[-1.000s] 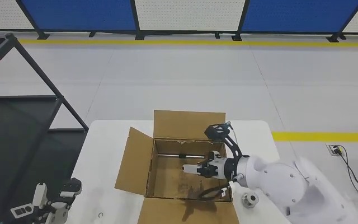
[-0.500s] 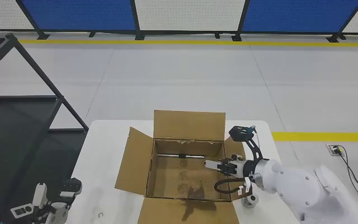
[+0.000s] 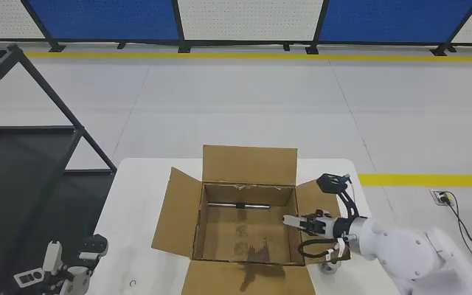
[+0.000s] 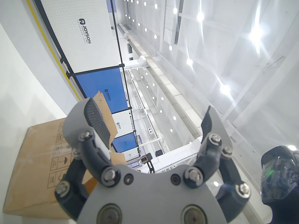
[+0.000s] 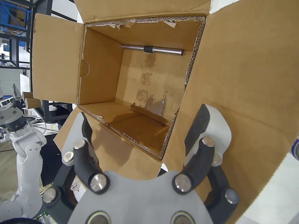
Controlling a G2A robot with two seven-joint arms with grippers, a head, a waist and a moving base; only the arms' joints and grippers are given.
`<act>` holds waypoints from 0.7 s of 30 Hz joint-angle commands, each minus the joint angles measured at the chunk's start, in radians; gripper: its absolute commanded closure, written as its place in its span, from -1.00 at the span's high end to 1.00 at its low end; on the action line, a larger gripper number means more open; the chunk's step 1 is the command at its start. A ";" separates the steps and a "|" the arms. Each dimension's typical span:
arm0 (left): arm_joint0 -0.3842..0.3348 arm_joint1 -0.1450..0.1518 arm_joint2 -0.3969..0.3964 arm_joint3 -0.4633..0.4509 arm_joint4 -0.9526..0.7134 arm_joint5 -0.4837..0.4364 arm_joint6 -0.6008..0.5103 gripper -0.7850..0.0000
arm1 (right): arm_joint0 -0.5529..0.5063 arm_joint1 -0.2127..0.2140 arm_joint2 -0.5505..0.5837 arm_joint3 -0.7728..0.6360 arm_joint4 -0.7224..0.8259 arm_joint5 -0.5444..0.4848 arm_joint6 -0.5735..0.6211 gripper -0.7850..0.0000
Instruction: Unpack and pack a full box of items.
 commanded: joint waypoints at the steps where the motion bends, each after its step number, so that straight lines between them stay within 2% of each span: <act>1: 0.000 0.000 0.000 0.000 0.000 0.000 0.000 1.00 | -0.008 0.002 0.015 -0.027 0.001 -0.024 -0.009 1.00; 7: 0.000 0.000 0.000 0.000 0.000 0.000 0.000 1.00 | 0.010 0.007 -0.005 -0.144 -0.115 -0.151 0.025 1.00; 13: 0.000 0.000 0.000 0.000 0.000 0.000 0.000 1.00 | 0.161 -0.012 -0.161 -0.186 -0.287 -0.215 0.118 1.00; 17: 0.000 0.000 0.000 0.000 0.000 0.000 0.000 1.00 | 0.299 -0.046 -0.286 -0.157 -0.311 -0.210 0.163 1.00; 21: 0.000 0.000 0.000 0.000 0.000 0.000 0.000 1.00 | 0.440 -0.096 -0.405 -0.073 -0.256 -0.130 0.199 1.00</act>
